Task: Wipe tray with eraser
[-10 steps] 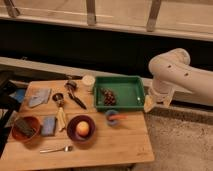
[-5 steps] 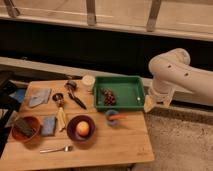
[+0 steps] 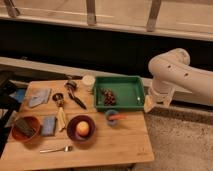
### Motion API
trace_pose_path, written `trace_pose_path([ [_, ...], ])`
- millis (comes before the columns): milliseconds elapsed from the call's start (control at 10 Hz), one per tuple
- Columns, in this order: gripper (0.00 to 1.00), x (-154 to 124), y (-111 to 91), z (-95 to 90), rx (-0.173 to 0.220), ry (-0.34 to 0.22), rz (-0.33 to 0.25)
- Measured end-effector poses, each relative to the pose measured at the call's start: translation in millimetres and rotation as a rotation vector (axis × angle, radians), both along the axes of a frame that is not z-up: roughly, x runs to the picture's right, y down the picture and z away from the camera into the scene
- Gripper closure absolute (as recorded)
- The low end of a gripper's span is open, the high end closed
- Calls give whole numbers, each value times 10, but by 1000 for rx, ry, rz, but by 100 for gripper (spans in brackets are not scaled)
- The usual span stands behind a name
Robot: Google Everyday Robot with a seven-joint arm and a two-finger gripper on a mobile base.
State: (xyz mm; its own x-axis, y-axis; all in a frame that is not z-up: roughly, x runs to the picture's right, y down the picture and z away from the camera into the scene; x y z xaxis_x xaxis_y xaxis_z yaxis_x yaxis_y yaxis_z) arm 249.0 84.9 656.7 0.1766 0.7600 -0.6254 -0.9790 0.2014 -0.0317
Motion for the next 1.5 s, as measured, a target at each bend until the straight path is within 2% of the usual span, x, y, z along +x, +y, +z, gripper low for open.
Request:
trace_pose_path([
  [300,36,-343,-106,-20,43,-71,-51],
  [500,36,-837,-244,-11,73,-129,-93],
  [800,36,-1645,-425,-51,114,-251,-134],
  [900,36,-1740,-435,-70,118,-270,-134],
  [1400,36,-1697,-438,-60,119,-265,-135],
  [1500,36,-1719,-450,-46,122,-280,-136],
])
